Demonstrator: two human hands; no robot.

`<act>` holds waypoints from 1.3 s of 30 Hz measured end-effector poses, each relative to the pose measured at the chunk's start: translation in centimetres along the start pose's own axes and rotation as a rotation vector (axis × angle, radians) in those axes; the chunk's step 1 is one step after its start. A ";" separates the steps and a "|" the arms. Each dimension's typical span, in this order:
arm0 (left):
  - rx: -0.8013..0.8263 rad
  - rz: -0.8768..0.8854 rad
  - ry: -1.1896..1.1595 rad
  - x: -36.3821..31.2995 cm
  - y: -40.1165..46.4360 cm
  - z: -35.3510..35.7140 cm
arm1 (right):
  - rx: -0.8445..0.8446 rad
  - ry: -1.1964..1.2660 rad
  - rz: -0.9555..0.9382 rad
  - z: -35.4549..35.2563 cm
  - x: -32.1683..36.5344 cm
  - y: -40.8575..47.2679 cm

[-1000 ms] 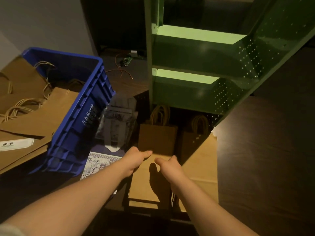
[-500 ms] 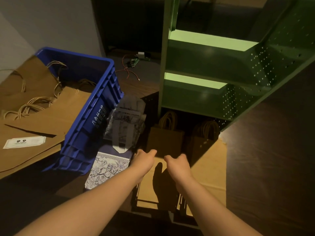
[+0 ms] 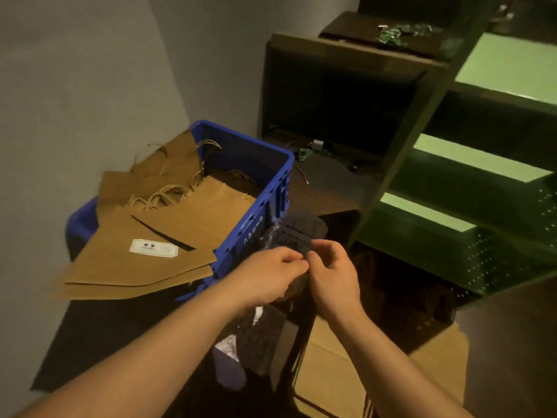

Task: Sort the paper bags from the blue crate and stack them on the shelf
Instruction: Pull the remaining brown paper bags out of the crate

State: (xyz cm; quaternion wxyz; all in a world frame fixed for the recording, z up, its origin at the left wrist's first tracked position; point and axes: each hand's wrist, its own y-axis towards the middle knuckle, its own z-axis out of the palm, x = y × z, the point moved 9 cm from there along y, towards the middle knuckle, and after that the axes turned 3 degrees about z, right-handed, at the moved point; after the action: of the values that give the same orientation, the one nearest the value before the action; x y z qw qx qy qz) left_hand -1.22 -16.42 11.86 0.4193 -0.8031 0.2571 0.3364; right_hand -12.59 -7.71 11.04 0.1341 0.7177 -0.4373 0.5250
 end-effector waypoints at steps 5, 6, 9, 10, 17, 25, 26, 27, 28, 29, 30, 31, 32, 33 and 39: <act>-0.120 0.089 -0.202 -0.7 -3.3 -8.4 | 0.105 0.021 -0.107 5.1 5.4 0.2; -0.154 0.130 -0.201 -0.9 -4.0 -10.0 | 0.134 0.035 -0.120 6.1 6.1 0.2; -0.270 0.215 -0.083 -0.5 -6.1 -14.7 | 0.234 0.021 -0.174 9.2 8.5 -0.1; -0.290 0.214 0.009 0.1 -6.6 -16.0 | 0.265 -0.005 -0.205 10.2 9.3 -0.3; 0.149 -0.027 0.625 8.8 -8.5 -17.6 | 0.496 -0.404 -0.430 16.3 11.7 -1.6; 0.130 0.039 0.818 10.6 -8.6 -16.7 | 0.514 -0.232 -0.212 17.3 9.8 -0.9; 0.089 0.067 0.863 10.1 -8.6 -17.2 | 0.483 -0.173 -0.182 17.0 9.5 -0.7; 0.033 0.092 0.935 9.5 -8.7 -17.8 | 0.459 -0.123 -0.155 16.7 9.2 -0.5; -0.028 0.113 1.008 9.0 -8.6 -18.5 | 0.452 -0.081 -0.132 16.7 8.9 -0.4; -0.082 0.127 1.053 8.5 -8.6 -19.0 | 0.456 -0.050 -0.118 16.7 8.7 -0.4; -0.128 0.134 1.067 8.0 -8.6 -19.6 | 0.463 -0.018 -0.109 16.7 8.6 -0.5; -0.171 0.142 1.058 7.2 -8.7 -20.2 | 0.469 0.028 -0.092 16.8 8.5 -0.5; -0.215 0.151 1.042 6.4 -8.8 -21.0 | 0.474 0.098 -0.061 16.7 8.4 -0.5; -0.266 0.157 1.022 5.4 -9.2 -21.9 | 0.478 0.188 -0.016 16.7 8.4 -0.5; -0.650 0.168 0.670 0.0 -13.5 -30.1 | 0.506 0.341 0.152 16.0 7.9 -0.7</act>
State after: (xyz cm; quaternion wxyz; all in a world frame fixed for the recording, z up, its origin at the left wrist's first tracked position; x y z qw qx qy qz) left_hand 17.98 -34.93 31.36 0.0117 -0.9333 0.3237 0.1547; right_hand -1.30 -21.59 11.53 -0.0172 0.5951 -0.3164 0.7385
